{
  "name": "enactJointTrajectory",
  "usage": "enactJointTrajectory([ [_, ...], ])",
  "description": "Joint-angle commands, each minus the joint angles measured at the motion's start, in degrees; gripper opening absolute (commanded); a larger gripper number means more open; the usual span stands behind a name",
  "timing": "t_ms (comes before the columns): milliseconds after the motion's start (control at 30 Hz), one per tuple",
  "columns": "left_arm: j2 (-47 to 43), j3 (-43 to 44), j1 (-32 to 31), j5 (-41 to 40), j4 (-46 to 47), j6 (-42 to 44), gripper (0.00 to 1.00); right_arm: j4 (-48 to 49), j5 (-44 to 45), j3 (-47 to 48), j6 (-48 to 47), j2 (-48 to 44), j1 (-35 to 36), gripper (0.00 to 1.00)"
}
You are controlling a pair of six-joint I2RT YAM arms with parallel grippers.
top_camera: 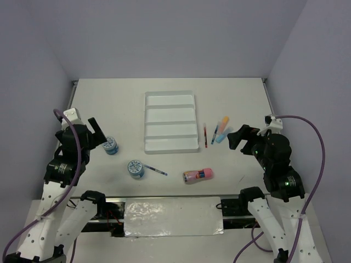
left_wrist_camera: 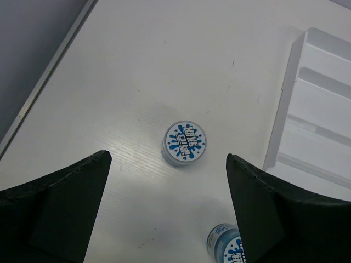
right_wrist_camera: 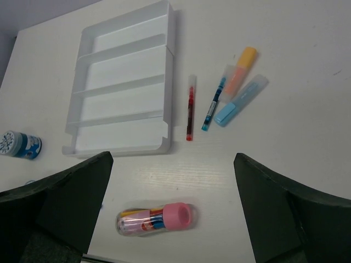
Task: Sort the stationery into containers
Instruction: Pick up the stationery from the center of the board.
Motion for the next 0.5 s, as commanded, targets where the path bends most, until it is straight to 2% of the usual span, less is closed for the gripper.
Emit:
enactJointTrajectory([
  [0,0.43,0.54,0.22,-2.66,1.46,-2.63,0.99,0.77,-1.37,0.55,-0.45,-0.63,-0.16,1.0],
  [133,2.0,-0.61,0.4,-2.05,2.61,-3.69,0.99,3.22,-7.43,-1.29,-1.68,0.07,-0.16,1.0],
  [267,9.97,2.37,0.4,-2.22,-1.68,-7.28,0.99,5.16,-14.1,-2.88,-2.03,2.17,-0.24,1.0],
  [367,17.11,4.49,0.4,-0.22,-3.9,-11.15,0.99,5.52,-15.61,-2.97,-2.29,3.4,-0.07,1.0],
  [467,21.86,3.45,0.4,1.2,-1.19,-13.97,0.99,4.99,-15.44,-2.61,-2.47,3.76,0.63,1.0],
])
